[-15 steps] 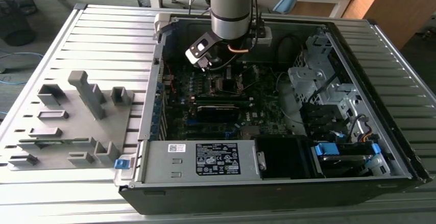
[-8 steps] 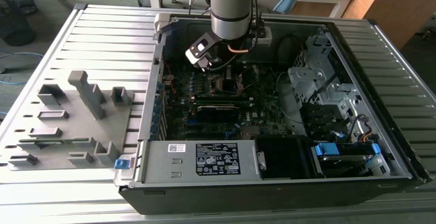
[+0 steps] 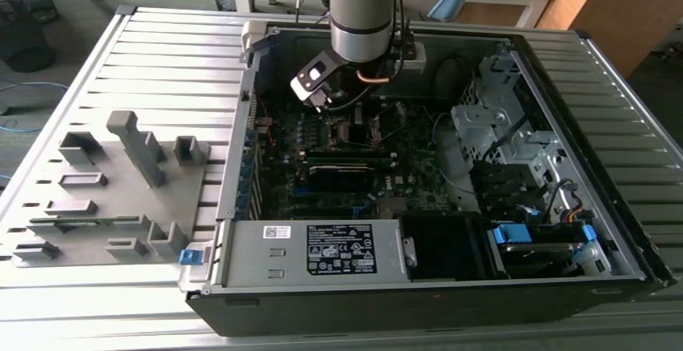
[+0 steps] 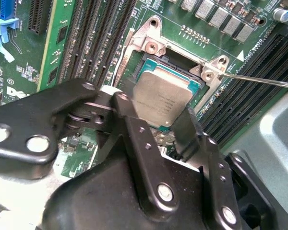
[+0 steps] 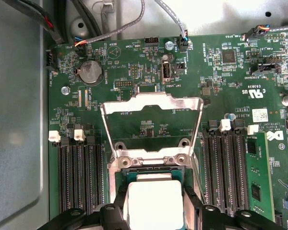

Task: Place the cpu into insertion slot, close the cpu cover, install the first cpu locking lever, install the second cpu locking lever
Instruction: 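Place the cpu into insertion slot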

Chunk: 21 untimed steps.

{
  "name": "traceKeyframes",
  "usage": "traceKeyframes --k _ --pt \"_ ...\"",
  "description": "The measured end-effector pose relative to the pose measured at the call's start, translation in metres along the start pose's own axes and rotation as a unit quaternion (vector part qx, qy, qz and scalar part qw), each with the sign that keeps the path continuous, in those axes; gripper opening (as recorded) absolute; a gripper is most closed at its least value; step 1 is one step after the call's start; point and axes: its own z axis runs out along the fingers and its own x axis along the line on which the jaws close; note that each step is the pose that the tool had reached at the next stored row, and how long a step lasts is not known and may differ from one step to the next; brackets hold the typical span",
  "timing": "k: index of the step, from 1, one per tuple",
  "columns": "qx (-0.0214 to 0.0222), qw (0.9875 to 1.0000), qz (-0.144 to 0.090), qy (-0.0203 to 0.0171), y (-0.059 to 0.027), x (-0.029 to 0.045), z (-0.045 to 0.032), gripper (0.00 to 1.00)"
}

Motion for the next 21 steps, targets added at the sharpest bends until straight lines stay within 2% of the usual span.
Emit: traceKeyframes --k 1,2,3,10,19,21 --pt "0.0000 1.0000 0.000 0.0000 0.0000 0.0000 0.0000 0.60" --pt "0.0000 1.0000 0.000 0.0000 0.0000 0.0000 0.0000 0.60" --pt "0.0000 1.0000 0.000 0.0000 0.0000 0.0000 0.0000 0.67" --pt "0.0000 1.0000 0.000 0.0000 0.0000 0.0000 -0.0003 0.67" --pt "0.0001 1.0000 0.000 -0.0001 0.0008 0.0001 -0.0100 0.67" --pt "0.0000 1.0000 0.000 0.0001 0.0009 0.0002 -0.0102 0.67"
